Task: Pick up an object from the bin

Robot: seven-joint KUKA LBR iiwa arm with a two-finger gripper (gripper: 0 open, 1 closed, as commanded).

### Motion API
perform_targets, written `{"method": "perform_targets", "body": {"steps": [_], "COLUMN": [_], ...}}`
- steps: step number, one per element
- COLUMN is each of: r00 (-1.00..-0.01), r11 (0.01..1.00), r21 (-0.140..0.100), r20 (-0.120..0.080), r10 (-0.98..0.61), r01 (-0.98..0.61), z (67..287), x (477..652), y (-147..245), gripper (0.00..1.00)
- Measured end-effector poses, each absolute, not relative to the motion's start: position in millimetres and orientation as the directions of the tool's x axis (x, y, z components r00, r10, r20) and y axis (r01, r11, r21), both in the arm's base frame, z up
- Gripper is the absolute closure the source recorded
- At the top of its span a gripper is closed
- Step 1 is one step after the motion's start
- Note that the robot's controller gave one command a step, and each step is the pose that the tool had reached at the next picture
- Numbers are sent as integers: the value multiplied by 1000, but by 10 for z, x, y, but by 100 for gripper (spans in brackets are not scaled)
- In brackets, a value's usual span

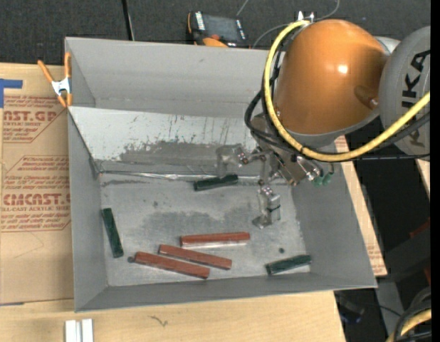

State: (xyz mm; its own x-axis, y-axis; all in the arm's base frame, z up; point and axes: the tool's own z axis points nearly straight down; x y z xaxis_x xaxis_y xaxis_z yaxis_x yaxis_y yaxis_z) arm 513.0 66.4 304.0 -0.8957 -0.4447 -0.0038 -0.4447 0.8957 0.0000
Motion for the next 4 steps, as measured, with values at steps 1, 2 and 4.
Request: {"method": "perform_targets", "body": {"steps": [1,2,4], "r00": [-838,-793,-915], "r11": [838,793,915], "r21": [5,3,-4], "r20": [6,2,-5], "r10": [-546,-609,-404], "r01": [-546,-609,-404], "z": [959,688,738], "x": [5119,5053,4996], "y": [345,589,925], "gripper": [0,0,100]}}
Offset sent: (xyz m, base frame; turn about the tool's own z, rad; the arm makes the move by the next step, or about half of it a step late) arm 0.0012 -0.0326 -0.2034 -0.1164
